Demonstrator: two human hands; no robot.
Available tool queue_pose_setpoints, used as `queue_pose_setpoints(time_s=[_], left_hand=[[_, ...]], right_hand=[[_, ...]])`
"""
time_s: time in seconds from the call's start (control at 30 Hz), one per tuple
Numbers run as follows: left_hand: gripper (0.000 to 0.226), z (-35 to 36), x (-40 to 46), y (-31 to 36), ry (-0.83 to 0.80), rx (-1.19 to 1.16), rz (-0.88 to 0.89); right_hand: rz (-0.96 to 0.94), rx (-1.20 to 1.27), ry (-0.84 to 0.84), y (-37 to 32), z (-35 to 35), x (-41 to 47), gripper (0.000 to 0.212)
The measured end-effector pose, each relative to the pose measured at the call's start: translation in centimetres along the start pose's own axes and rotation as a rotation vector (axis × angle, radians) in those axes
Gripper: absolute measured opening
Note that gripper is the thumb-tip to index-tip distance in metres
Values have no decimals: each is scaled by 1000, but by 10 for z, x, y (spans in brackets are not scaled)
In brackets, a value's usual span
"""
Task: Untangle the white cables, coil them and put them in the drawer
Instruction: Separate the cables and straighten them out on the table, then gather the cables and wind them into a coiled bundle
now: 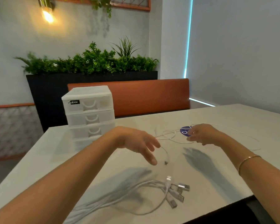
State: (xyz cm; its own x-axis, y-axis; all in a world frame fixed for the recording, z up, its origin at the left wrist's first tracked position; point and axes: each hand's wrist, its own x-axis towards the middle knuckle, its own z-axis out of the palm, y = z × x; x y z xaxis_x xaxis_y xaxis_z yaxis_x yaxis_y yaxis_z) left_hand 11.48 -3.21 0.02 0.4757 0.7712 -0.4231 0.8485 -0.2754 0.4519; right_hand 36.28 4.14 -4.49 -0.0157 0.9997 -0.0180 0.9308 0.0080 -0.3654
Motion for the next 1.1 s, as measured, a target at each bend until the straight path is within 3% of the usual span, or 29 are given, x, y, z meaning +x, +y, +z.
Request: queue_pose_setpoints(time_s=[0.1, 0.2, 0.27, 0.37, 0.5, 0.83, 0.97, 1.1], left_hand=[[87, 23, -25, -18, -81, 172, -112], [98, 44, -38, -32, -22, 209, -150], [102, 54, -44, -38, 31, 198, -136], [108, 71, -47, -43, 90, 257, -112], [104, 94, -41, -52, 178, 321, -97], [15, 112, -22, -62, 473, 234, 41], [23, 121, -9, -49, 526, 292, 42], [19, 119, 0, -37, 647, 221, 10]], right_hand=[[-178, -58, -264, -52, 11, -30, 46], [-308, -123, -544, -93, 23, -59, 69], [-331, -260, -643, -107, 35, -71, 85], [-337, -465, -596, -111, 53, -83, 91], [-394, -423, -482, -104, 67, -91, 72], [-483, -236, -176, -86, 87, -97, 7], [-491, -193, -119, -90, 88, -98, 24], [-494, -29, -55, -90, 66, -94, 22]])
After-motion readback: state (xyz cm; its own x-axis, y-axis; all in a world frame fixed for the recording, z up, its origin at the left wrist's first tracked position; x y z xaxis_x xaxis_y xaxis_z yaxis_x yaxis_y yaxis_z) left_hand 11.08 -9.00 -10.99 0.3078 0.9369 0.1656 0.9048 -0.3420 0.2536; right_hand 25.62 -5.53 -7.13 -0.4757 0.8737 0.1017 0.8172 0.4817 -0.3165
